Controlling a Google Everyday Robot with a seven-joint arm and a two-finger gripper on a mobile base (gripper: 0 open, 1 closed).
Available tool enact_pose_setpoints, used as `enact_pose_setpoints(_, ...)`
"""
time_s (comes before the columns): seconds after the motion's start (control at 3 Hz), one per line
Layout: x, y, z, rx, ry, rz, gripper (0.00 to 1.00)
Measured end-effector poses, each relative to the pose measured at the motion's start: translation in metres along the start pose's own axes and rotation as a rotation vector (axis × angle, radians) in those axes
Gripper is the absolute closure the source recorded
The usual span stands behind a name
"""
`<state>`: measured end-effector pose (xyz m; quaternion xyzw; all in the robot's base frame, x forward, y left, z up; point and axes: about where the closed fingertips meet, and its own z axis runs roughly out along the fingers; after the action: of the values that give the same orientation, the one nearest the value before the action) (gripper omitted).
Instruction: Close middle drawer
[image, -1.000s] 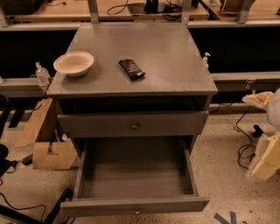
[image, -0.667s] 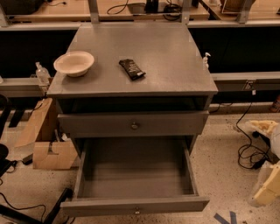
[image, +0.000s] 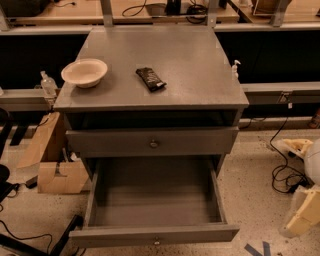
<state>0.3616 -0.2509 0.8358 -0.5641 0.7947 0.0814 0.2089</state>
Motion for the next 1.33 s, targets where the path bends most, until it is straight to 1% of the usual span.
enact_pose_setpoints(0.33, 0.006, 0.013, 0.021, -0.007, 0.009, -0.024, 0.0)
enact_pose_setpoints(0.67, 0.025, 0.033, 0.059, -0.026, 0.02, -0.051, 0.0)
enact_pose_setpoints(1.0, 0.048, 0.052, 0.103, -0.056, 0.033, -0.065, 0.0)
enact_pose_setpoints(1.33, 0.07, 0.067, 0.135, -0.076, 0.036, -0.066, 0.0)
